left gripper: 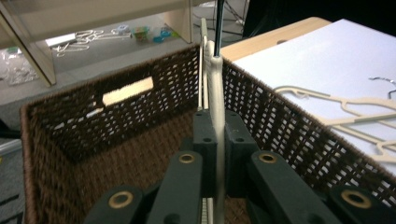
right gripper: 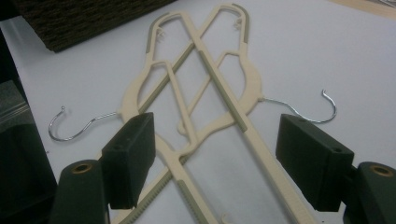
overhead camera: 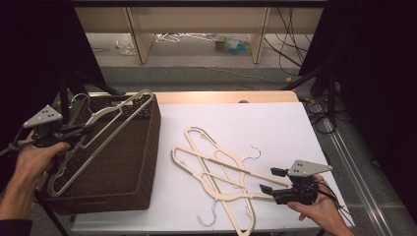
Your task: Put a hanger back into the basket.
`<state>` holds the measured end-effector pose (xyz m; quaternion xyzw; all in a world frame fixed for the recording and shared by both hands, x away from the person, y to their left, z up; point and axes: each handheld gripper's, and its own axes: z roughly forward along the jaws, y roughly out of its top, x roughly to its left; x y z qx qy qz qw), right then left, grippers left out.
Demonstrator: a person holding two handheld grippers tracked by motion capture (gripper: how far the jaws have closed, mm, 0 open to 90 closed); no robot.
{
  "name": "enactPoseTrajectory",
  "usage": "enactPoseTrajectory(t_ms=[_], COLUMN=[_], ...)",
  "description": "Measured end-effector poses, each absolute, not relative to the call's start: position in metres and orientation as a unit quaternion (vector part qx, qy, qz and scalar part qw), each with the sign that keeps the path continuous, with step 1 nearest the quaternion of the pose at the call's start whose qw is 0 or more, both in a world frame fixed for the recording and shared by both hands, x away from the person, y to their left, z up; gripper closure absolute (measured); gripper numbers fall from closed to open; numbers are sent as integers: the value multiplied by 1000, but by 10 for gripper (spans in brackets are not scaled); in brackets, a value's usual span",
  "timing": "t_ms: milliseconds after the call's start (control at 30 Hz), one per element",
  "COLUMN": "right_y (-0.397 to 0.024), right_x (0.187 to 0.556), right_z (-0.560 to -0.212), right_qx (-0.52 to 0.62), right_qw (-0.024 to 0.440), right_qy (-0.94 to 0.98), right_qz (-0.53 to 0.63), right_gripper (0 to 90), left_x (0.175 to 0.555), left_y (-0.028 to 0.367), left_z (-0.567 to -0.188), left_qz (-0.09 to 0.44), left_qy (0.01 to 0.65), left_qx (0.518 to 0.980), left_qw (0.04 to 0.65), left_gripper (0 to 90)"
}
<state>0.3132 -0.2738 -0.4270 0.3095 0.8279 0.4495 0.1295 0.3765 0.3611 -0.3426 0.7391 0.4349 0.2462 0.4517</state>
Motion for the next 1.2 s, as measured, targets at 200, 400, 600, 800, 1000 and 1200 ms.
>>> enactPoseTrajectory(t_ms=[200, 400, 600, 800, 1000, 1200], right_y=[-273, -272, -272, -271, -270, -270], right_x=[313, 313, 313, 313, 313, 313], right_z=[-428, -429, -430, -431, -431, -432], right_qx=[307, 308, 305, 306, 304, 304], right_qw=[126, 124, 126, 121, 122, 118], right_qy=[831, 831, 832, 835, 835, 836], right_qz=[447, 447, 446, 442, 443, 442], right_gripper=[296, 293, 289, 287, 285, 284], left_x=[381, 391, 401, 401, 398, 389], left_y=[359, 350, 353, 360, 363, 360], left_z=[-359, -378, -396, -403, -401, -393], left_qz=[216, 184, 175, 187, 231, 248], left_qy=[453, 473, 496, 520, 537, 552], left_qx=[747, 754, 763, 750, 755, 735], left_qw=[435, 417, 375, 364, 299, 305], left_gripper=[854, 847, 840, 816, 629, 508])
